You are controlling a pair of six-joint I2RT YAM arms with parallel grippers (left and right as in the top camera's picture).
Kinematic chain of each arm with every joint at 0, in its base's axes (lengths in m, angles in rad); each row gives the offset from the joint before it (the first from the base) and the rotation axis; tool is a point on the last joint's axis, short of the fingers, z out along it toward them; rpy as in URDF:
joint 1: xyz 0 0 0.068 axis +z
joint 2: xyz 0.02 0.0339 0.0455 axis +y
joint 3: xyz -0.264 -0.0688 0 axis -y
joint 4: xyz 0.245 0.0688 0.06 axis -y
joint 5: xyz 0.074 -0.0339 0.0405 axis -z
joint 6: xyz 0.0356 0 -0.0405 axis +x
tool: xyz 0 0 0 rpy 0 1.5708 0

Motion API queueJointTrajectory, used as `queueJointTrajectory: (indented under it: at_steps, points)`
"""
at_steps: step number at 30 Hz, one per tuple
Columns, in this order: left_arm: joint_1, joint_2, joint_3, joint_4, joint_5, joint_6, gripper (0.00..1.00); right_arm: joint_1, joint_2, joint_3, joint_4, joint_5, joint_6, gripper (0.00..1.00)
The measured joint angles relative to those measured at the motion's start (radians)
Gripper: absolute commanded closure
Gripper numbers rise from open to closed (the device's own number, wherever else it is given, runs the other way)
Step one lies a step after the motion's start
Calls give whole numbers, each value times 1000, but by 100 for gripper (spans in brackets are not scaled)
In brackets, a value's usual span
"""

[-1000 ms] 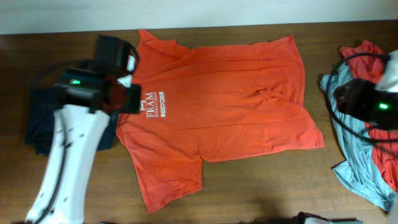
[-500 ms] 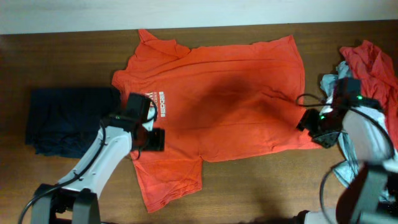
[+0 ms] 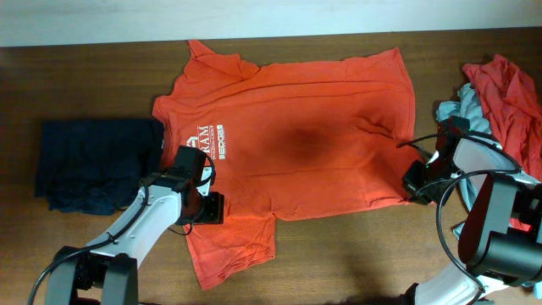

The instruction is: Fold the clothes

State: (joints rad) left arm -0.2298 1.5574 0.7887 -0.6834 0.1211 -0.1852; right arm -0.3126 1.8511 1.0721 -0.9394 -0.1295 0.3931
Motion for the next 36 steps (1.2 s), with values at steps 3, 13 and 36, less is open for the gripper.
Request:
queueJointTrajectory:
  at_steps: [3, 13, 36]
  points:
    - [0, 0, 0, 5, -1, 0, 37, 0, -12, -30, -22, -2, 1, 93]
    - [6, 0, 0, -36, -39, 0, 37, 0, -50, -115, -69, -6, 22, 91]
    - [49, 0, 38, -148, -19, 35, 43, 0, -552, -164, -80, -97, -81, 18]
